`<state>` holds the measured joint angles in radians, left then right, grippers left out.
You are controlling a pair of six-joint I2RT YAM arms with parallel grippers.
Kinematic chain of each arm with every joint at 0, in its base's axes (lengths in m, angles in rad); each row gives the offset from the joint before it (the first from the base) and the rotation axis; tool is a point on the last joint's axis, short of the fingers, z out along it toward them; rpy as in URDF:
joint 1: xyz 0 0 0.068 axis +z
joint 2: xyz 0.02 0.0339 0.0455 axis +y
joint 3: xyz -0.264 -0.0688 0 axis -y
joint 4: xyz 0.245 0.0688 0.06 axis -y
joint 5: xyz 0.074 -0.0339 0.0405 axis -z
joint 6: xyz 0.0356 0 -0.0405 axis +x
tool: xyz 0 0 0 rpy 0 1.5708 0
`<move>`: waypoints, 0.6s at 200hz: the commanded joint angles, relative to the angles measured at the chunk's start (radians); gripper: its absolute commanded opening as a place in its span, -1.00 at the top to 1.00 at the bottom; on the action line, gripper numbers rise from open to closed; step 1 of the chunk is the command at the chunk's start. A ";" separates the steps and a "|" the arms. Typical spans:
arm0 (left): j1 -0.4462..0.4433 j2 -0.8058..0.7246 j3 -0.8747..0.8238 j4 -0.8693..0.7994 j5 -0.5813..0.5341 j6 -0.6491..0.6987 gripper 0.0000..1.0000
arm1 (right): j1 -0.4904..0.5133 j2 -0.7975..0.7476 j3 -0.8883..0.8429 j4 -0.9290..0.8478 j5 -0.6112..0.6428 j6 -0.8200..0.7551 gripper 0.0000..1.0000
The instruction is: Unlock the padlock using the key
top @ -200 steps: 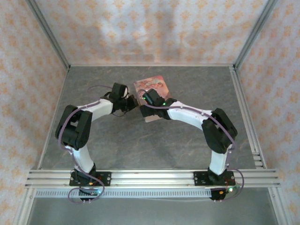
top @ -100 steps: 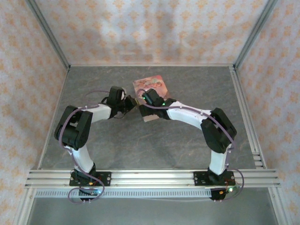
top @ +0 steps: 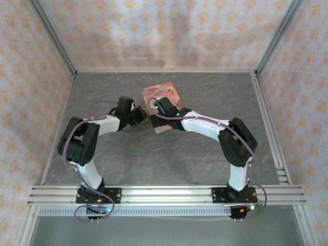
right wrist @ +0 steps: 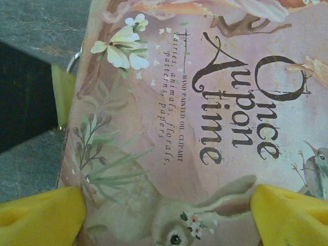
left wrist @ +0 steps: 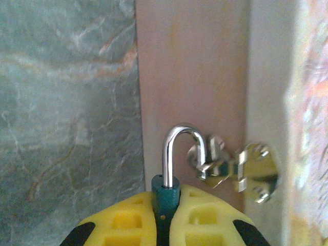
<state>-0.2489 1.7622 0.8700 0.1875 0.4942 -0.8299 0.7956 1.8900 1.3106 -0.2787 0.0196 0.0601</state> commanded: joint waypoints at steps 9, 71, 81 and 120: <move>-0.036 0.024 -0.061 0.056 0.007 -0.041 1.00 | -0.004 0.179 -0.117 -0.408 -0.079 0.019 -0.76; -0.008 -0.078 -0.073 0.044 -0.110 -0.018 1.00 | -0.005 0.171 -0.123 -0.408 -0.070 0.019 -0.76; 0.015 -0.082 -0.061 0.054 -0.132 -0.014 1.00 | -0.006 0.169 -0.127 -0.404 -0.070 0.018 -0.76; 0.078 -0.052 0.037 0.104 -0.094 -0.035 1.00 | -0.006 0.176 -0.123 -0.405 -0.075 0.017 -0.75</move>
<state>-0.2420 1.7130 0.8272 0.2646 0.4736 -0.8597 0.7956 1.8908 1.3113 -0.2771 0.0143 0.0536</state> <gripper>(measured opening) 0.106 0.878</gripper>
